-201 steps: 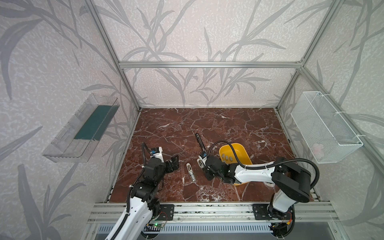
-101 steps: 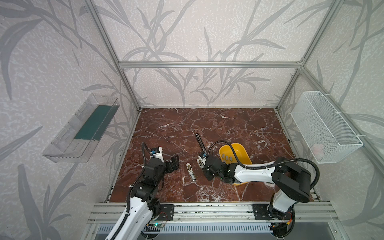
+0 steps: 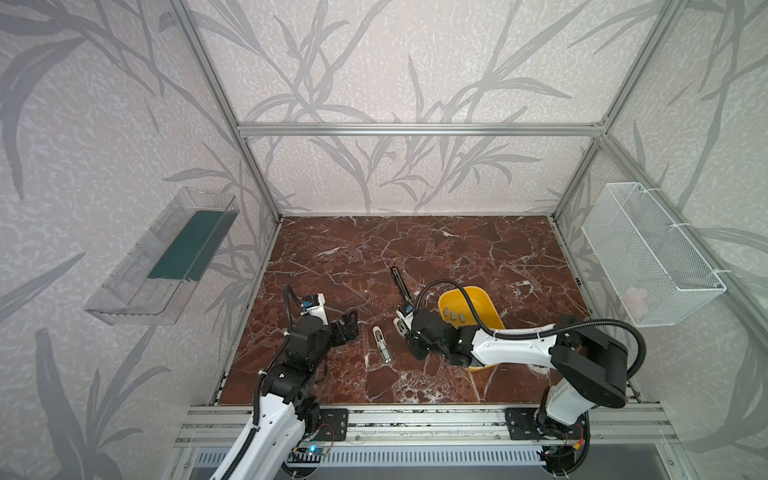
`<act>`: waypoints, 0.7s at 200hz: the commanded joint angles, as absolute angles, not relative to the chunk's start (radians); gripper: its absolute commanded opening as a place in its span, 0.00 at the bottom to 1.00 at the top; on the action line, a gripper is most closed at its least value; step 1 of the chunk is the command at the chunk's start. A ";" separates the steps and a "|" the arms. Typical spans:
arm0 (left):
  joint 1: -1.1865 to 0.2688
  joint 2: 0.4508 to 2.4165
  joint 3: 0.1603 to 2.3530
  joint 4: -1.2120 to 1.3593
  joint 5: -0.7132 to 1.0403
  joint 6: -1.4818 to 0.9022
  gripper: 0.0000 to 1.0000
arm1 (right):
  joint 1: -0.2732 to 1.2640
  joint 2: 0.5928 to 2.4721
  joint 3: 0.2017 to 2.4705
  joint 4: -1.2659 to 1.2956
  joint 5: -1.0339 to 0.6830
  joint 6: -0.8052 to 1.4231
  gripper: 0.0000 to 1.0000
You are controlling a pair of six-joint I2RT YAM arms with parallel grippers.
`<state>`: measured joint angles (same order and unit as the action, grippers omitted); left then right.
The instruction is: Load the staples into the stapler
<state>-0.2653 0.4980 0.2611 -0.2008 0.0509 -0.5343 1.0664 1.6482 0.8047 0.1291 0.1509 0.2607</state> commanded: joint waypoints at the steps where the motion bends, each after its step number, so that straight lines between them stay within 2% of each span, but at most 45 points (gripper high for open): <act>1: -0.261 0.491 0.270 -0.180 0.050 -0.529 0.99 | 1.060 1.606 0.794 0.130 0.169 0.242 0.00; 140: -0.261 0.491 0.271 -0.180 0.052 -0.528 0.99 | 1.060 1.638 0.815 0.108 0.180 0.236 0.00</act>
